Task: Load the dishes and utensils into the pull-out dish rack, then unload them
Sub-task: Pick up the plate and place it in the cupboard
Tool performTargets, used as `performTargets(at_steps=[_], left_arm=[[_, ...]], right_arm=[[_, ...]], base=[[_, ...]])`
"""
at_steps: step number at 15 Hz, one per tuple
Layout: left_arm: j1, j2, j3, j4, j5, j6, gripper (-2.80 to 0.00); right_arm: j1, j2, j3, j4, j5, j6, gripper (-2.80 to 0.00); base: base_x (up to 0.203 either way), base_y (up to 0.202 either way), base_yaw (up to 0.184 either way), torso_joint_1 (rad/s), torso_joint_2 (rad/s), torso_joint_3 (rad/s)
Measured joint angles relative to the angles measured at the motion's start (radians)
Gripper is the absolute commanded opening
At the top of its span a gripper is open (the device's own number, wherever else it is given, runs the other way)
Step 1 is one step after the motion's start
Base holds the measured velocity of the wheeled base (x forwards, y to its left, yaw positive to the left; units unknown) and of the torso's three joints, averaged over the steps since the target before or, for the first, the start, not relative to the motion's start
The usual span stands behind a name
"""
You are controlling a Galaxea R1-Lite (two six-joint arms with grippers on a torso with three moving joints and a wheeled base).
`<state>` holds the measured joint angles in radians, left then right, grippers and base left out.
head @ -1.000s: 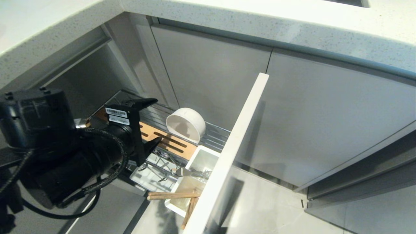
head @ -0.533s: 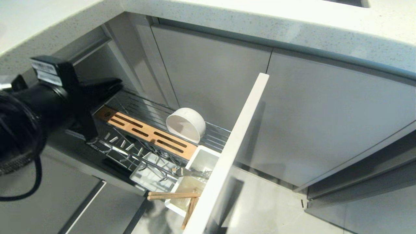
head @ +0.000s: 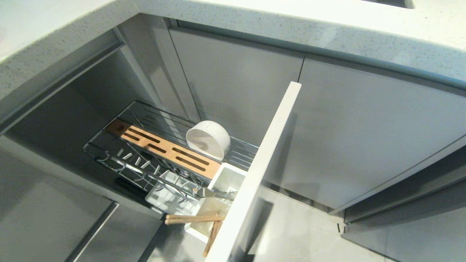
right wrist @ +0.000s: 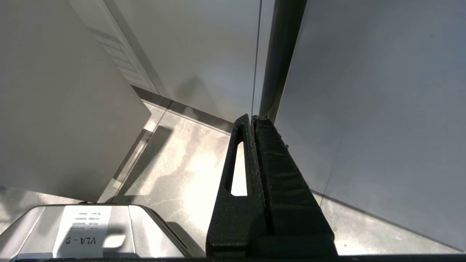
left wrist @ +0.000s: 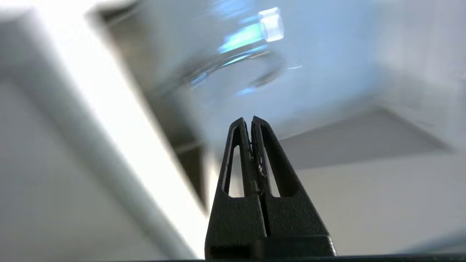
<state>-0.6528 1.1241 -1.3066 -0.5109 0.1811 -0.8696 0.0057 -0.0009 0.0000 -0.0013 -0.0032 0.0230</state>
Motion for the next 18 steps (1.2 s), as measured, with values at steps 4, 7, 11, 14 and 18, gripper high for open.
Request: performTargets(at_steps=[4,7,11,14,18], left_arm=[[0.034,-0.034,-0.071,0.132,-0.079,0.13,-2.8],[0.111,-0.074,-0.109,0.375,-0.032,0.399,-2.8],[0.303,-0.104,-0.113,0.51,0.183,0.719,-2.8],[0.461,-0.085,-0.093,0.511,0.328,0.825,-2.8],[0.62,-0.029,-0.087,0.406,0.423,0.871,-2.8]], right_arm=[[0.0,0.0,0.0,0.0,0.0,0.0,-2.8],[0.0,0.0,0.0,0.0,0.0,0.0,-2.8],[0.0,0.0,0.0,0.0,0.0,0.0,-2.8],[0.0,0.0,0.0,0.0,0.0,0.0,-2.8],[0.0,0.0,0.0,0.0,0.0,0.0,-2.8]], base=[[0.0,0.0,0.0,0.0,0.0,0.0],[0.0,0.0,0.0,0.0,0.0,0.0],[0.0,0.0,0.0,0.0,0.0,0.0],[0.0,0.0,0.0,0.0,0.0,0.0],[0.0,0.0,0.0,0.0,0.0,0.0]])
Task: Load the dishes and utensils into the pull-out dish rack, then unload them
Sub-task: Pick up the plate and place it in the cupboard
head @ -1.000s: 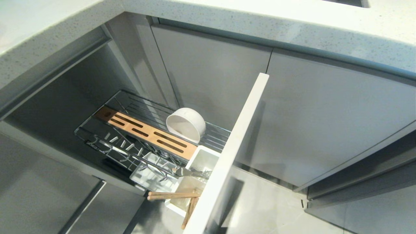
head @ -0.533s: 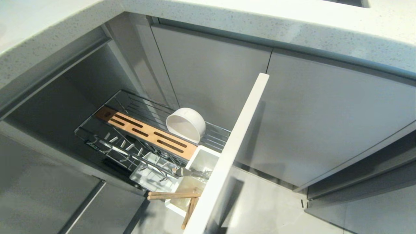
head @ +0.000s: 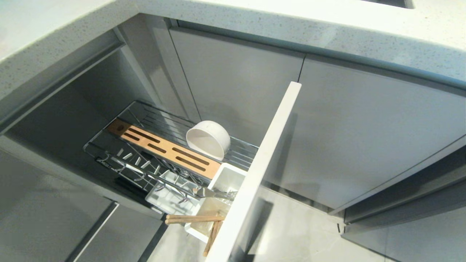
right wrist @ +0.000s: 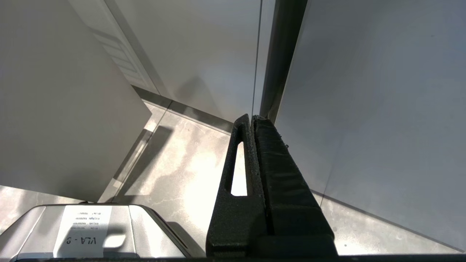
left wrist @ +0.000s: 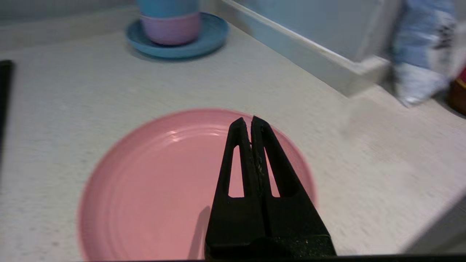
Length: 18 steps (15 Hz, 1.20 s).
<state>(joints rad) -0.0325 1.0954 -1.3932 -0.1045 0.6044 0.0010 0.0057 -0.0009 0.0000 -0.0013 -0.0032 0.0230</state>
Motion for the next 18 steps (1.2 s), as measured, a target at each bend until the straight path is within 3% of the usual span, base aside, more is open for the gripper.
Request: performTargets(at_steps=[2,7,8,12,15,18], left_arm=[[0.022,0.028,-0.007,-0.029,0.03,0.014,-2.8],[0.029,0.072,-0.012,-0.022,0.027,0.011,-2.8],[0.029,0.079,-0.013,-0.008,0.027,0.008,0.0],[0.027,0.102,-0.066,0.098,-0.032,-0.078,0.0],[0.026,0.117,-0.172,0.269,-0.116,-0.228,0.0],[0.026,0.141,-0.202,0.308,-0.141,-0.256,0.0]], right_arm=[[0.0,0.0,0.0,0.0,0.0,0.0,-2.8],[0.0,0.0,0.0,0.0,0.0,0.0,-2.8],[0.0,0.0,0.0,0.0,0.0,0.0,-2.8],[0.0,0.0,0.0,0.0,0.0,0.0,-2.8],[0.0,0.0,0.0,0.0,0.0,0.0,-2.8],[0.0,0.0,0.0,0.0,0.0,0.0,-2.8]], base=[[0.0,0.0,0.0,0.0,0.0,0.0],[0.0,0.0,0.0,0.0,0.0,0.0],[0.0,0.0,0.0,0.0,0.0,0.0],[0.0,0.0,0.0,0.0,0.0,0.0],[0.0,0.0,0.0,0.0,0.0,0.0],[0.0,0.0,0.0,0.0,0.0,0.0]])
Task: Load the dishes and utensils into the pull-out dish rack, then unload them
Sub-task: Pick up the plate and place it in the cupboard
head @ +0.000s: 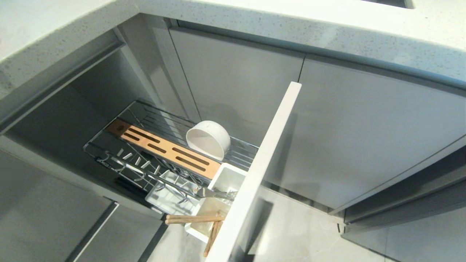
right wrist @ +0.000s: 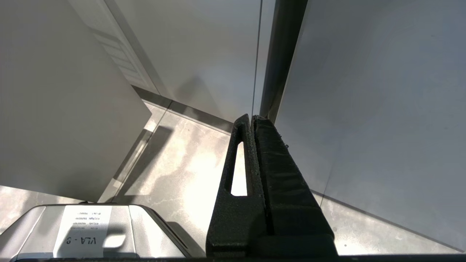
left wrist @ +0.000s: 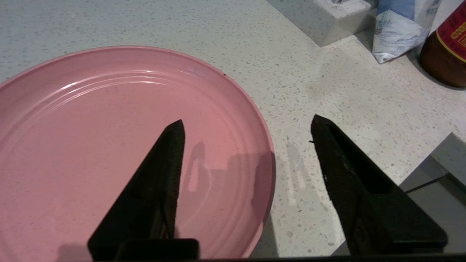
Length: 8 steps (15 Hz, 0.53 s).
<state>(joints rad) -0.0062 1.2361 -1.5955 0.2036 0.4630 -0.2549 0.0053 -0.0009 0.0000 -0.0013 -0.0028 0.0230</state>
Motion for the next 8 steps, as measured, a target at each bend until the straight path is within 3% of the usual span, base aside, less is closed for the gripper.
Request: performTargets(at_steps=[4,8], left_arm=[[-0.01,0.043,-0.061,0.138,-0.014,-0.043,0.0],[-0.018,0.072,-0.085,0.173,-0.017,-0.05,0.0]], right_arm=[[0.0,0.0,0.0,0.0,0.0,0.0,-2.8],[0.0,0.0,0.0,0.0,0.0,0.0,-2.8]], base=[[0.0,0.0,0.0,0.0,0.0,0.0],[0.0,0.0,0.0,0.0,0.0,0.0]])
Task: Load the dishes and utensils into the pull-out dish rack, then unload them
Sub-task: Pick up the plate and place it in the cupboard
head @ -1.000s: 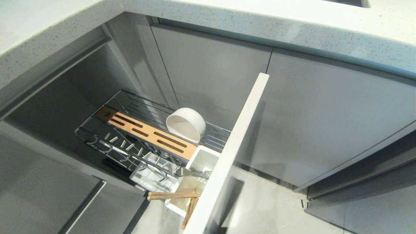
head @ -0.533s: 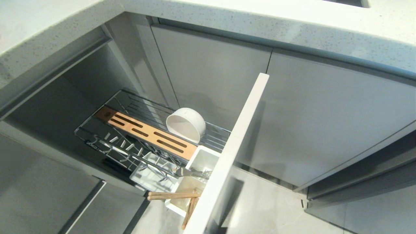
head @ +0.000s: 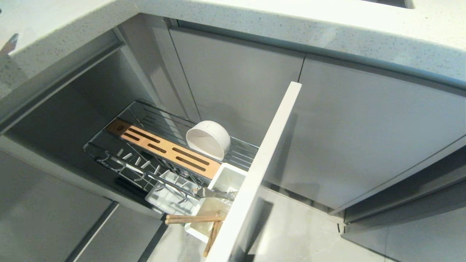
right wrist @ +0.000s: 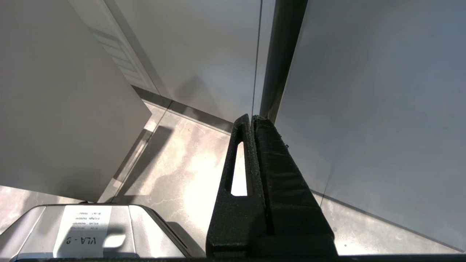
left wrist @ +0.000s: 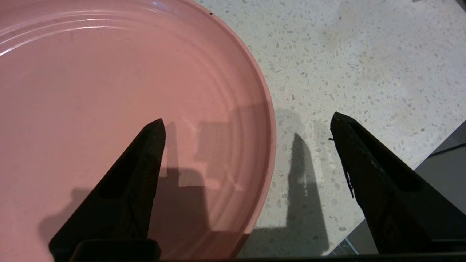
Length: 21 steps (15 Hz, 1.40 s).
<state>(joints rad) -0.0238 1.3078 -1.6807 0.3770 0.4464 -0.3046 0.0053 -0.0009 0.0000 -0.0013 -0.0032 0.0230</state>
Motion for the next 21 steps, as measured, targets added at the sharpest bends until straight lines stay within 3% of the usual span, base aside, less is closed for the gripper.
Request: performTargets(at_steps=[14,15,21], left_arm=[[0.001,0.025,-0.014,0.032,0.001,0.002,0.0],[0.001,0.026,-0.014,0.032,0.001,0.001,-2.8],[0.001,0.026,-0.011,0.033,0.006,0.001,-2.8]], right_arm=[[0.0,0.0,0.0,0.0,0.0,0.0,-2.8],[0.0,0.0,0.0,0.0,0.0,0.0,-2.8],[0.0,0.0,0.0,0.0,0.0,0.0,-2.8]], base=[[0.0,0.0,0.0,0.0,0.0,0.0],[0.0,0.0,0.0,0.0,0.0,0.0],[0.0,0.0,0.0,0.0,0.0,0.0]])
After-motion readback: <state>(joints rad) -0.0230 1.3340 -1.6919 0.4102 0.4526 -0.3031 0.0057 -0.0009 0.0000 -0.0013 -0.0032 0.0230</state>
